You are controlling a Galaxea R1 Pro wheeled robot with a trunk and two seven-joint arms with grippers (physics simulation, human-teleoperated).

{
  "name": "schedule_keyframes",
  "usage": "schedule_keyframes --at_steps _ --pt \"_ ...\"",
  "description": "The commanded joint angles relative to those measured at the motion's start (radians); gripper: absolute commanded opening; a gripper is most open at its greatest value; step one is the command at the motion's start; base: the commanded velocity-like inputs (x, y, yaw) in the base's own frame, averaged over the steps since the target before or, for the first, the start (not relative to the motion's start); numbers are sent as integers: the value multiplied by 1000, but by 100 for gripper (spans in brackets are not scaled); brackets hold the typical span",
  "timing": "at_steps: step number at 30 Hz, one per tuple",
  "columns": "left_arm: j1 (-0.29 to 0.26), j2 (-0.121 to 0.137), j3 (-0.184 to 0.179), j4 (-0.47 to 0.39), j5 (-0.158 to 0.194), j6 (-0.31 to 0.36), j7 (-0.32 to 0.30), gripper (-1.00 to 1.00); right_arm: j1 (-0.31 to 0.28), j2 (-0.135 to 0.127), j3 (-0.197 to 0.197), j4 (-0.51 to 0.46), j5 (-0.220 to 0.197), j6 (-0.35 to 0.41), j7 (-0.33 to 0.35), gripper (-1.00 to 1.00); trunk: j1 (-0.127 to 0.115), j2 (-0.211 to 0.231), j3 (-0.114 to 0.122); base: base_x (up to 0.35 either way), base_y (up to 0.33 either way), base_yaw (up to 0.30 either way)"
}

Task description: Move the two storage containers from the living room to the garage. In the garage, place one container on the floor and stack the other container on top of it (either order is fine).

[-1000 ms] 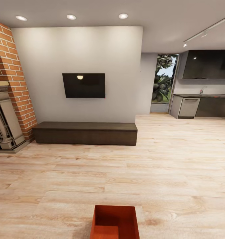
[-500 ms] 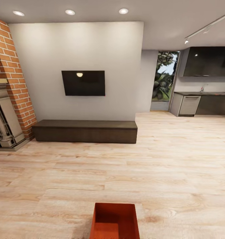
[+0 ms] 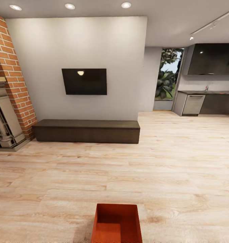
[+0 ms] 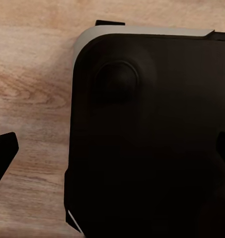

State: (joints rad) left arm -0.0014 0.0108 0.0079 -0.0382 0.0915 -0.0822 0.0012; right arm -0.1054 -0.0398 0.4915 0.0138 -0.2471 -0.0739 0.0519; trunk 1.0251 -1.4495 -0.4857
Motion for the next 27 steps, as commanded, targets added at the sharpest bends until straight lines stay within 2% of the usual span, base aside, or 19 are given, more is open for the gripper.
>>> schedule_keyframes --at_steps 1,27 --pt "0 0 0 0 10 -2 0 100 -1 0 7 2 -11 -4 5 100 0 0 -3 0 0 0" --pt "0 0 0 0 9 -2 -3 100 -1 0 6 2 -11 -4 4 100 0 0 -44 0 0 0"
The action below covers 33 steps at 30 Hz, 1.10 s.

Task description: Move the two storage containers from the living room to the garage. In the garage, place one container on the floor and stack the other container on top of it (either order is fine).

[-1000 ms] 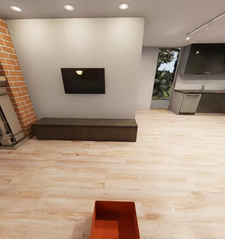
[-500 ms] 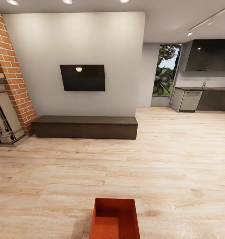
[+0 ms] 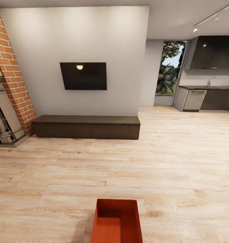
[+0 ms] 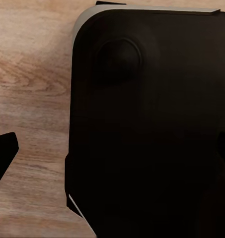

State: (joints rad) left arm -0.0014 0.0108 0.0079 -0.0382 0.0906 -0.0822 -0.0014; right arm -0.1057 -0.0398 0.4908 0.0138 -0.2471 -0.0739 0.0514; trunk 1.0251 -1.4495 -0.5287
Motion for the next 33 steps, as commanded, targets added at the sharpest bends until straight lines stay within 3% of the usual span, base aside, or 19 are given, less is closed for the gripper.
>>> schedule_keyframes --at_steps 1,33 --pt "0 0 0 0 9 -2 0 100 -1 0 7 2 -11 -4 5 100 0 0 -2 0 0 0" --pt "0 0 0 0 10 -2 1 100 0 0 6 2 -12 -4 4 100 0 0 -54 0 0 0"
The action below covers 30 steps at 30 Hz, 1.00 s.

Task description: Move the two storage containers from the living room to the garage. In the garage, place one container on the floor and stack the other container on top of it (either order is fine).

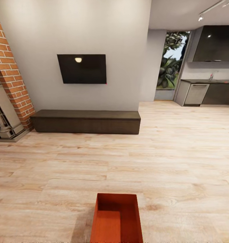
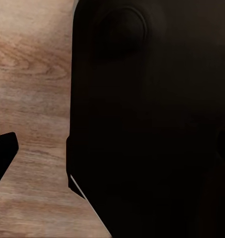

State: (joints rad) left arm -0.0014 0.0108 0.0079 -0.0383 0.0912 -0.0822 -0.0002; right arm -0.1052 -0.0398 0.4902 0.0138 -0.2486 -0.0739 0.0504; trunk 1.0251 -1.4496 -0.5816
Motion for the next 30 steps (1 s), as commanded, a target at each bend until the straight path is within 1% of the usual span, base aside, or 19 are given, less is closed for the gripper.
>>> schedule_keyframes --at_steps 1,30 --pt "0 0 0 0 10 -2 0 100 -1 0 7 2 -11 -4 5 100 0 0 -2 0 0 0" --pt "0 0 0 0 10 -2 0 100 -1 0 7 2 -11 -4 5 100 0 0 -49 0 0 0"
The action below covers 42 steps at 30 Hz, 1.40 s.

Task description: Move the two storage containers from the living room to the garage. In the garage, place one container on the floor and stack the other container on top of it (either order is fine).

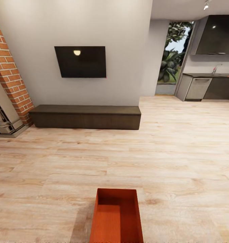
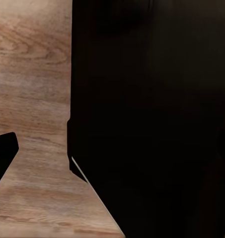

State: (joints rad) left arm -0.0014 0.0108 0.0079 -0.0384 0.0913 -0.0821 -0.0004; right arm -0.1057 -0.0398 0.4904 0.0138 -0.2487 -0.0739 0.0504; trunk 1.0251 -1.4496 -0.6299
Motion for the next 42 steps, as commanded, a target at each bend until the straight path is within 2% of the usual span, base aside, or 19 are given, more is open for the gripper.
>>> schedule_keyframes --at_steps 1,42 --pt "0 0 0 0 9 -2 1 100 -1 0 7 2 -11 -4 5 100 0 0 -2 0 0 0" --pt "0 0 0 0 10 -2 2 100 -1 0 7 2 -11 -5 5 100 0 0 -68 0 0 0"
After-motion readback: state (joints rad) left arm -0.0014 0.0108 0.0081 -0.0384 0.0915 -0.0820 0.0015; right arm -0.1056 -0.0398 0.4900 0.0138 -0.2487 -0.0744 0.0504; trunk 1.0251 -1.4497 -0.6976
